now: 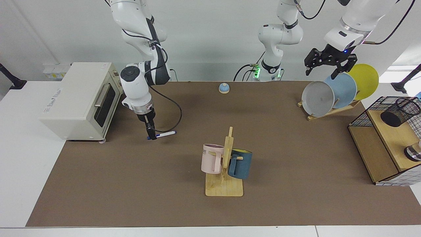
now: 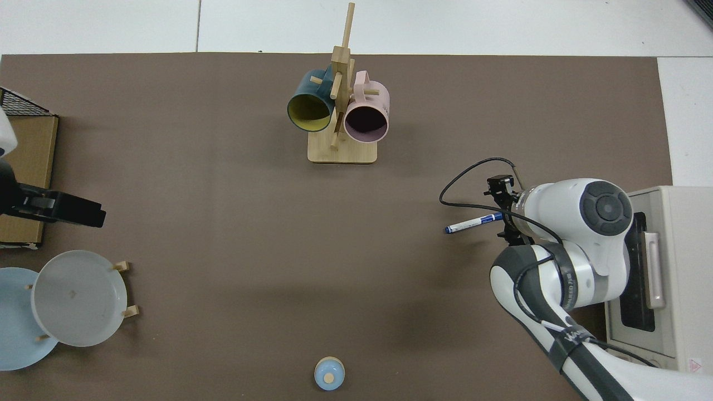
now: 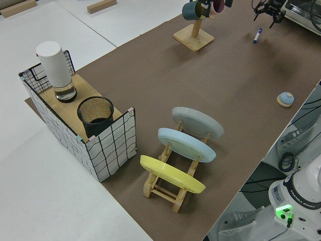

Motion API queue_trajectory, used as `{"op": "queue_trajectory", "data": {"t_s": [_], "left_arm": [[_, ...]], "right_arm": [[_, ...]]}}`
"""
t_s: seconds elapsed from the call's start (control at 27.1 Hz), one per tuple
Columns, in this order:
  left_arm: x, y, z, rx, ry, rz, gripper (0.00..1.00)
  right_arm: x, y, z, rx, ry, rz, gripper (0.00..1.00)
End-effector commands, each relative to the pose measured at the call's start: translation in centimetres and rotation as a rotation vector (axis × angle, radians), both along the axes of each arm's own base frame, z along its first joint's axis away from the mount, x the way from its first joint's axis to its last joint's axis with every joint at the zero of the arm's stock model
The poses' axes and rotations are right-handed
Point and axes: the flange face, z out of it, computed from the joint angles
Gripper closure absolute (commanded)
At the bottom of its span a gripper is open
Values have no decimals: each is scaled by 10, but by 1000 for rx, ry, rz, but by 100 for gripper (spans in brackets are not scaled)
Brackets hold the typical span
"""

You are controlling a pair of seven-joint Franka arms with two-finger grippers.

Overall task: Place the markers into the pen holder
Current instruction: 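Lower the right gripper onto the white marker and close it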

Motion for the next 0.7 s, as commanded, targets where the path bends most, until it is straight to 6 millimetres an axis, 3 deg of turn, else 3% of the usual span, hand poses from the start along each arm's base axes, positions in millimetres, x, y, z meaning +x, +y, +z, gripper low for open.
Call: {"op": "queue_trajectory", "data": {"t_s": [0.0, 0.66], "left_arm": [[-9, 0, 0, -16, 9, -2, 0], [-9, 2, 0, -16, 8, 2, 0]], "right_arm": [[-2, 33, -23, 19, -15, -7, 0], [-5, 19, -42, 13, -12, -16, 2]]}}
